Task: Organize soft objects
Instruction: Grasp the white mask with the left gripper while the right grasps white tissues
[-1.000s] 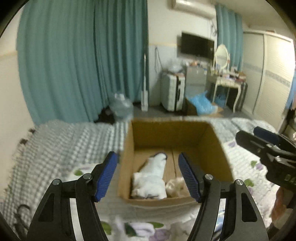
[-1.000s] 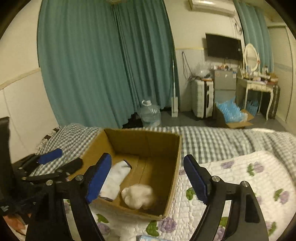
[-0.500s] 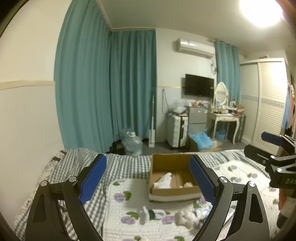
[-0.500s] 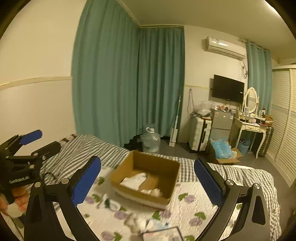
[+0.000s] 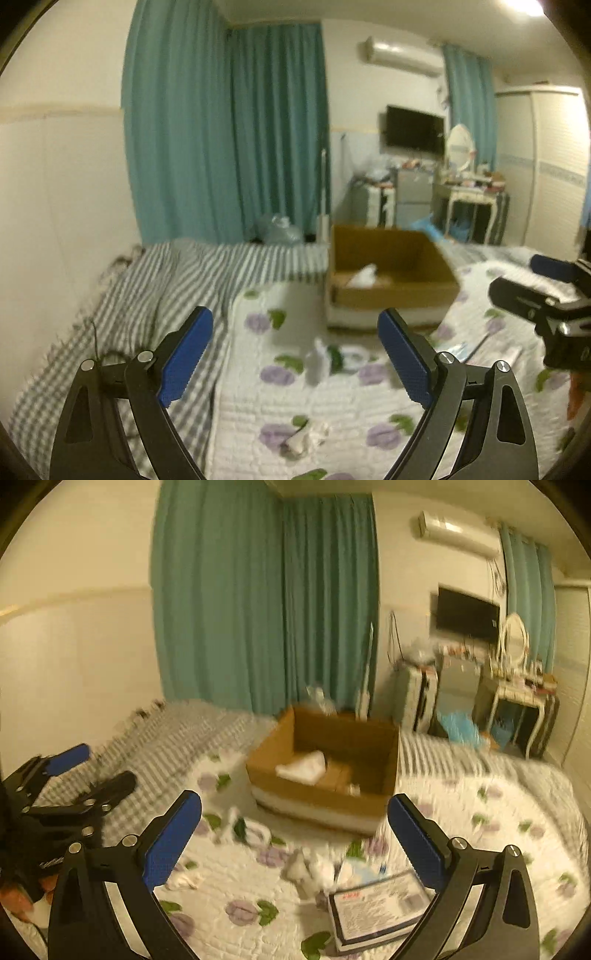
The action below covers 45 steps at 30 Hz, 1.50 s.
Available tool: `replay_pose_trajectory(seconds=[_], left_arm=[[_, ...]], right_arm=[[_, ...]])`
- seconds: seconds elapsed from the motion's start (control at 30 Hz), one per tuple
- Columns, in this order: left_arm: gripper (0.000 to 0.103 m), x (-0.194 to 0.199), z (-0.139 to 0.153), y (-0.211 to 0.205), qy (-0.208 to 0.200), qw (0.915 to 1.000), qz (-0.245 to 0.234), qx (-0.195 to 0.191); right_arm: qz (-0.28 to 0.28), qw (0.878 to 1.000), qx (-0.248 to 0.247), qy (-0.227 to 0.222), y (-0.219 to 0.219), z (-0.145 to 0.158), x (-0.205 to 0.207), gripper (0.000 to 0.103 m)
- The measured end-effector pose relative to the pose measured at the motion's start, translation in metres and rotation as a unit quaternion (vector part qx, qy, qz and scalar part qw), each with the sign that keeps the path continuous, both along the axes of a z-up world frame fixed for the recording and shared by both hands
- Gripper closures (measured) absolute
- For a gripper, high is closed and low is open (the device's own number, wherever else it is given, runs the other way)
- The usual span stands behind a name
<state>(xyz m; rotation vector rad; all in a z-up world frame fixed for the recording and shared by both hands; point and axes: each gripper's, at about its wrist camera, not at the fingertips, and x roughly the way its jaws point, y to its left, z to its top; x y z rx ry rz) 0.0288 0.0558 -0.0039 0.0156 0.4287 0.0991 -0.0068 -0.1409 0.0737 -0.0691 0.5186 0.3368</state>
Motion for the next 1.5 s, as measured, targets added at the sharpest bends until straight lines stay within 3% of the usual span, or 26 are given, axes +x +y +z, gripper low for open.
replay_pose_trajectory(seconds=[0.23, 0.33, 0.47, 0.6, 0.67, 0.77, 0.8, 0.9, 1.0, 1.17, 1.33, 1.47, 1.5], left_arm=[[0.011, 0.023, -0.076, 0.017, 0.073, 0.9951, 0.036, -0.056], [0.011, 0.032, -0.099, 0.016, 0.128, 0.9876, 0.035, -0.083], [0.011, 0.045, -0.129, 0.005, 0.207, 0.9763, 0.033, -0.055], [0.013, 0.05, -0.151, -0.006, 0.251, 0.9667, 0.037, -0.035], [0.017, 0.048, -0.151, -0.007, 0.253, 0.9663, 0.033, -0.034], [0.05, 0.045, -0.149, -0.012, 0.25, 0.9673, 0.021, -0.038], [0.056, 0.045, -0.149, -0.012, 0.249, 0.9675, 0.015, -0.041], [0.064, 0.043, -0.143, -0.013, 0.239, 0.97, 0.009, -0.04], [0.065, 0.042, -0.131, -0.012, 0.223, 0.9739, 0.001, -0.044], [0.065, 0.048, -0.115, -0.009, 0.192, 0.9797, -0.014, -0.056], [0.065, 0.059, -0.11, -0.001, 0.178, 0.9812, -0.02, -0.071], [0.065, 0.061, -0.111, 0.001, 0.177, 0.981, -0.022, -0.075], [0.065, 0.06, -0.112, 0.002, 0.178, 0.981, -0.023, -0.075]], right_arm=[[-0.031, 0.998, 0.001, 0.057, 0.003, -0.066, 0.04, 0.002], [-0.034, 0.997, -0.005, 0.07, 0.006, -0.084, 0.051, 0.002], [-0.034, 0.995, -0.03, 0.093, 0.013, -0.111, 0.059, 0.002], [-0.034, 0.993, -0.047, 0.107, 0.016, -0.13, 0.063, 0.002], [-0.033, 0.991, -0.052, 0.116, 0.017, -0.135, 0.063, 0.002], [-0.031, 0.99, -0.056, 0.126, 0.017, -0.138, 0.065, 0.002], [-0.029, 0.99, -0.059, 0.127, 0.018, -0.139, 0.065, 0.002], [-0.019, 0.988, -0.082, 0.128, 0.022, -0.143, 0.066, 0.002], [-0.011, 0.985, -0.117, 0.124, 0.025, -0.146, 0.07, 0.002], [0.003, 0.982, -0.116, 0.15, 0.025, -0.153, 0.091, 0.002], [0.017, 0.975, -0.129, 0.18, 0.031, -0.169, 0.109, 0.018], [0.006, 0.978, -0.109, 0.179, 0.02, -0.158, 0.11, 0.021], [0.002, 0.978, -0.109, 0.179, 0.017, -0.156, 0.111, 0.027]])
